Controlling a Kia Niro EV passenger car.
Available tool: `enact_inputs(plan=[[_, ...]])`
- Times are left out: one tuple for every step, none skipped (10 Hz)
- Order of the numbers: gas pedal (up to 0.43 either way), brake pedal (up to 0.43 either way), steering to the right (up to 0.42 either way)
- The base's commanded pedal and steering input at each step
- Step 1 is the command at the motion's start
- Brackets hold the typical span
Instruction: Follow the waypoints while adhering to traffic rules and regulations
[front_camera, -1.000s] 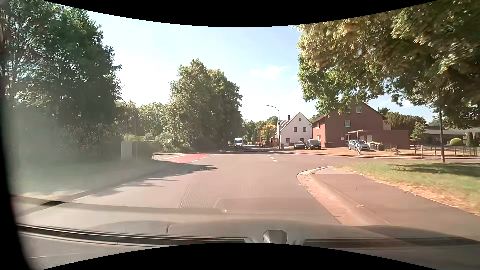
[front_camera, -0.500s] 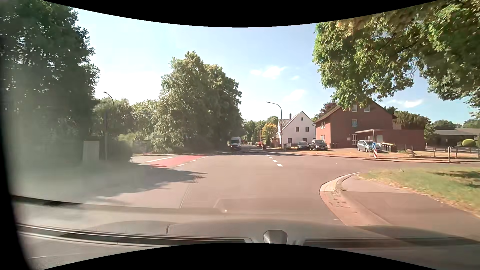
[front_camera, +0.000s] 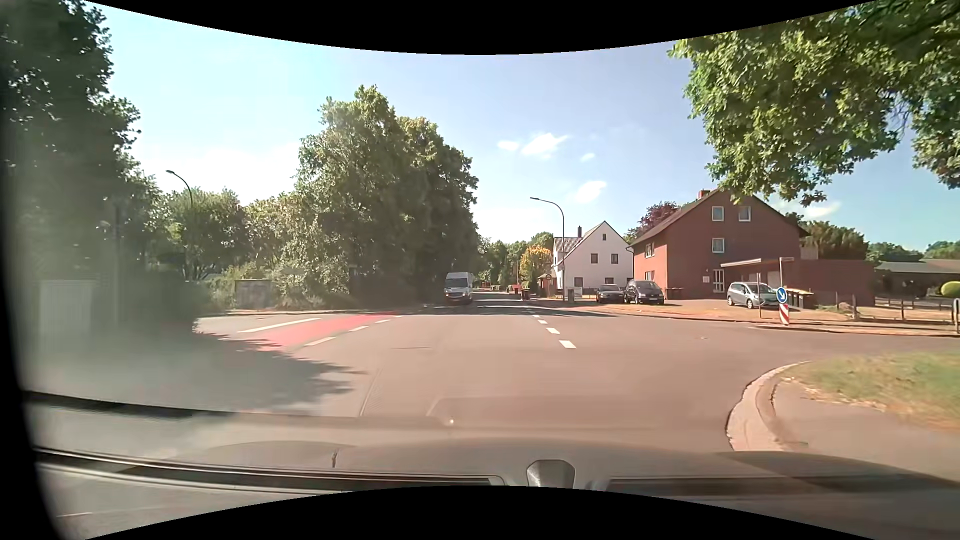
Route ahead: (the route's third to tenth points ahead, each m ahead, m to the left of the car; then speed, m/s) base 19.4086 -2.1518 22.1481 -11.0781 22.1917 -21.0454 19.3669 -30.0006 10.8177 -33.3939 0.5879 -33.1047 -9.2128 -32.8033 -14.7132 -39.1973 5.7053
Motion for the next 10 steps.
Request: enact_inputs(plan=[[0.0, 0.006, 0.049], [0.0, 0.006, 0.06], [0.0, 0.006, 0.08], [0.0, 0.006, 0.102], [0.0, 0.012, 0.126], [0.0, 0.006, 0.146], [0.0, 0.006, 0.16], [0.0, 0.006, 0.18], [0.028, 0.006, 0.199], [0.028, 0.006, 0.221]])
